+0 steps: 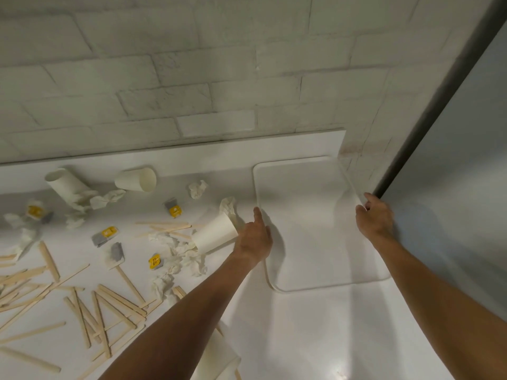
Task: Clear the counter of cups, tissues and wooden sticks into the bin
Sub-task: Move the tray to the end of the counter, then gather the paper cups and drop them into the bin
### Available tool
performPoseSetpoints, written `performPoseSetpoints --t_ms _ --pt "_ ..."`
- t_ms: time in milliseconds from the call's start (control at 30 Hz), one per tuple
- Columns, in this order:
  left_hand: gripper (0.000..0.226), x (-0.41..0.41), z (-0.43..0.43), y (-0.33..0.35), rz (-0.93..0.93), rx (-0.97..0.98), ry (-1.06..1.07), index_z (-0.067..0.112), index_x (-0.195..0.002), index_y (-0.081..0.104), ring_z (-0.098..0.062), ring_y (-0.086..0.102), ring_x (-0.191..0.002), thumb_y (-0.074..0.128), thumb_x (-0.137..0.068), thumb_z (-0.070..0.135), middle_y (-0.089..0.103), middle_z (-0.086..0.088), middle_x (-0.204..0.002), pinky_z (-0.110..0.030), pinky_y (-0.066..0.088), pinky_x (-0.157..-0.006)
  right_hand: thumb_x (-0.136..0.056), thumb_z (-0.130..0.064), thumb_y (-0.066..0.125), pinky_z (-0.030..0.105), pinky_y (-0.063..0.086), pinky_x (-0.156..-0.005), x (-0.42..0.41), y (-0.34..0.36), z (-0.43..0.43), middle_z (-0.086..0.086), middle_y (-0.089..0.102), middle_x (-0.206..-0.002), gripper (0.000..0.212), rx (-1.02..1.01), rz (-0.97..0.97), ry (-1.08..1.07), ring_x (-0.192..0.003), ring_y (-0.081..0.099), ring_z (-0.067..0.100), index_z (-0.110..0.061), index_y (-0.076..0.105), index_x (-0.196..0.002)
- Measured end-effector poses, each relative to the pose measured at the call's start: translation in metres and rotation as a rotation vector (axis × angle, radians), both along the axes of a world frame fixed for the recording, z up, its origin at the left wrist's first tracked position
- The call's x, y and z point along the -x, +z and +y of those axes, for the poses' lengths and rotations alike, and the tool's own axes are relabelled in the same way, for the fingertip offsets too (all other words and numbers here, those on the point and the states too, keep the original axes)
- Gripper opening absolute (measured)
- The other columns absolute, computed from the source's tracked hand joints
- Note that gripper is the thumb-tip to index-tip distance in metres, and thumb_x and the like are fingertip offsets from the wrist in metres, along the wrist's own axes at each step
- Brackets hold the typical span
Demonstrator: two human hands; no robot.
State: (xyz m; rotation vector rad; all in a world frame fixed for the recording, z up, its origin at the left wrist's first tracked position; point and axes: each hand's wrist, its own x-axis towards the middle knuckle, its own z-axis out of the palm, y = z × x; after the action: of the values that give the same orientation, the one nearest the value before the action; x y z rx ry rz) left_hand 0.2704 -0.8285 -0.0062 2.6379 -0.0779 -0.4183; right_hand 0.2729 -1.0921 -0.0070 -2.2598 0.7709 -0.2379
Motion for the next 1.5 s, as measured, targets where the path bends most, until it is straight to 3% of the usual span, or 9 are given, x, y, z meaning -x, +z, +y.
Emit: performPoseSetpoints --t_ms 67,200,267,333,533,733,1100,1500 --pt "0.063 0.007 -0.002 0.006 -0.019 -0.037 -0.009 0.009 -0.155 -0.002 -0.033 0.059 -0.103 0.031 -0.105 0.028 0.059 -0.020 -0.106 -0.038 0.044 -0.090 -0.095 -0.019 0.054 0.046 0.046 -0.099 0.005 0.001 0.006 0.022 0.051 -0.133 0.049 0.068 -0.010 0.019 -0.119 0.053 0.038 -0.014 0.046 -0.143" --pt "0.063 0.022 0.000 0.025 -0.103 -0.117 -0.080 0.011 -0.155 0.001 -0.036 0.049 -0.115 0.034 -0.104 0.028 0.052 -0.022 -0.118 -0.043 0.038 -0.102 -0.095 -0.018 0.057 0.050 0.044 -0.105 0.014 0.010 0.026 0.019 0.048 -0.140 0.048 0.127 -0.088 0.089 -0.127 0.049 0.037 -0.013 0.047 -0.142" --pt "0.060 0.028 0.008 0.032 -0.162 -0.052 -0.084 0.015 -0.155 0.009 -0.038 0.055 -0.109 0.037 -0.103 0.028 0.050 -0.020 -0.123 -0.042 0.045 -0.089 -0.095 -0.016 0.057 0.050 0.040 -0.108 0.018 0.016 0.039 0.019 0.049 -0.138 0.047 0.139 -0.131 0.161 -0.127 0.048 0.036 -0.013 0.049 -0.140" --pt "0.055 0.033 0.019 0.039 -0.230 0.006 -0.090 0.018 -0.153 0.018 -0.039 0.060 -0.103 0.039 -0.103 0.029 0.050 -0.018 -0.122 -0.040 0.046 -0.078 -0.094 -0.015 0.057 0.049 0.037 -0.110 0.022 0.022 0.053 0.019 0.051 -0.137 0.046 0.148 -0.163 0.233 -0.127 0.047 0.035 -0.013 0.050 -0.139" --pt "0.046 0.043 0.069 0.054 -0.393 0.113 -0.105 0.026 -0.142 0.037 -0.030 0.062 -0.103 0.046 -0.098 0.032 0.053 -0.005 -0.120 -0.047 0.052 -0.086 -0.094 -0.015 0.056 0.045 0.033 -0.113 0.034 0.045 0.103 0.010 0.050 -0.140 0.046 0.130 -0.231 0.390 -0.131 0.045 0.028 -0.018 0.050 -0.139" --pt "0.044 0.059 0.131 0.061 -0.496 0.096 -0.065 0.028 -0.139 0.044 -0.019 0.057 -0.111 0.049 -0.097 0.036 0.050 0.002 -0.121 -0.038 0.050 -0.083 -0.095 -0.015 0.056 0.045 0.033 -0.114 0.046 0.064 0.155 0.009 0.049 -0.142 0.045 0.145 -0.263 0.505 -0.131 0.046 0.028 -0.017 0.050 -0.140" --pt "0.050 0.089 0.272 0.064 -0.469 -0.044 -0.029 0.025 -0.144 0.040 -0.026 0.046 -0.121 0.049 -0.097 0.038 0.046 -0.003 -0.135 -0.044 0.042 -0.098 -0.093 -0.015 0.058 0.044 0.033 -0.113 0.069 0.067 0.287 0.007 0.053 -0.139 0.043 0.157 -0.279 0.616 -0.130 0.048 0.025 -0.015 0.054 -0.136" --pt "0.063 0.097 0.408 0.050 -0.364 -0.130 -0.174 0.028 -0.151 0.027 -0.027 0.033 -0.137 0.054 -0.094 0.038 0.031 -0.003 -0.152 -0.044 0.033 -0.106 -0.090 -0.026 0.064 0.043 0.034 -0.111 0.125 0.040 0.415 0.006 0.049 -0.140 0.050 0.104 -0.177 0.509 -0.130 0.047 0.025 -0.018 0.052 -0.138"
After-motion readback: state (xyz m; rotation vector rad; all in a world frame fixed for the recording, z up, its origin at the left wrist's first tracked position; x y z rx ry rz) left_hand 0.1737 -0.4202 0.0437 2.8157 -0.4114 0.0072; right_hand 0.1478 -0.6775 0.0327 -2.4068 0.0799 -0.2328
